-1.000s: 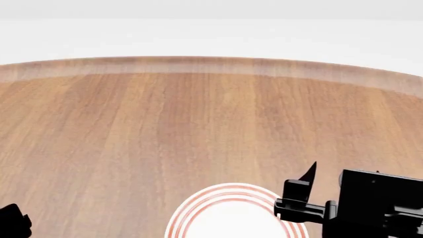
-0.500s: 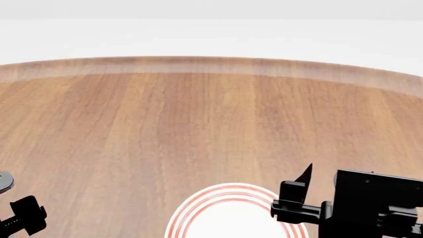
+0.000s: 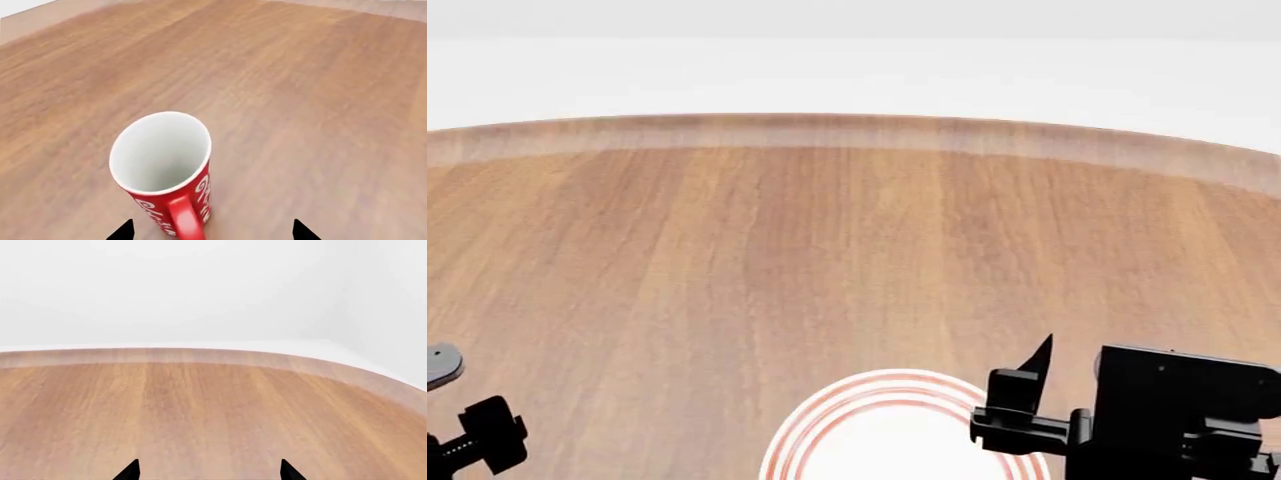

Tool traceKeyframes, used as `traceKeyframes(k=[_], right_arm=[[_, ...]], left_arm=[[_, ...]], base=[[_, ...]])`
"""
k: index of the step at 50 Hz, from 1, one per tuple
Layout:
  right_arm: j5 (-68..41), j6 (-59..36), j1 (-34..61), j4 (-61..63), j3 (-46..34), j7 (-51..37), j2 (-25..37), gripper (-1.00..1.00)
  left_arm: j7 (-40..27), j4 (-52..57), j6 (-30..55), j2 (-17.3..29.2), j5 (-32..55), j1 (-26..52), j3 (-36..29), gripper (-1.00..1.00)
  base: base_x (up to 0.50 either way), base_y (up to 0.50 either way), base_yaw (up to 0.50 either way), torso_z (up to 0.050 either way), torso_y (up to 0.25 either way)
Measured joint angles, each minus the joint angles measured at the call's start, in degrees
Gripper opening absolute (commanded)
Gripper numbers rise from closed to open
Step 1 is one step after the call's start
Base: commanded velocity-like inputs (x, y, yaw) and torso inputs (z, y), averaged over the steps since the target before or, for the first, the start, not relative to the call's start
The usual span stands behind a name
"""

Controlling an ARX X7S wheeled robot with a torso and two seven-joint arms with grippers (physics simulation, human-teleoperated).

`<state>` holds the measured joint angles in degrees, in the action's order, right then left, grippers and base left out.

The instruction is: Pick up the red mug and put it on the plate

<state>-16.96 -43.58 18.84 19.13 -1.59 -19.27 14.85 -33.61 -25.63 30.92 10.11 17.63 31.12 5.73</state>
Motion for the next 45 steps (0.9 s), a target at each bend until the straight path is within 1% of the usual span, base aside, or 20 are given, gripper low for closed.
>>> traceKeyframes(k=[20, 29, 40, 41, 45], right_arm=[[-0.2, 0.2, 0.2, -0.6, -0.7, -0.4, 0.1, 1.0], [-0.4, 0.4, 0.2, -0.8, -0.9, -0.5, 0.2, 1.0], [-0.6, 0.8, 0.0, -1.2, -1.0, -0.7, 0.3, 1.0], [-0.6, 0.9, 0.0, -1.2, -1.0, -0.7, 0.3, 1.0], [-0.7, 1.1, 0.0, -1.5, -1.1, -0.7, 0.3, 1.0]], left_arm=[[2.5, -19.9, -8.1, 1.0, -0.4, 7.6, 0.5, 1.0], [3.5, -27.4, -10.4, 1.4, -0.2, 10.3, 1.0, 1.0], [5.5, -39.9, -14.4, 1.9, -0.2, 15.1, 1.5, 1.0], [5.7, -40.7, -14.7, 2.0, -0.3, 15.5, 1.5, -1.0], [6.0, -43.5, -16.0, 2.0, -0.7, 16.5, 1.6, -1.0]], base=[[0.0, 0.0, 0.0, 0.0, 0.0], [0.0, 0.0, 0.0, 0.0, 0.0], [0.0, 0.0, 0.0, 0.0, 0.0], [0.0, 0.0, 0.0, 0.0, 0.0], [0.0, 0.0, 0.0, 0.0, 0.0]])
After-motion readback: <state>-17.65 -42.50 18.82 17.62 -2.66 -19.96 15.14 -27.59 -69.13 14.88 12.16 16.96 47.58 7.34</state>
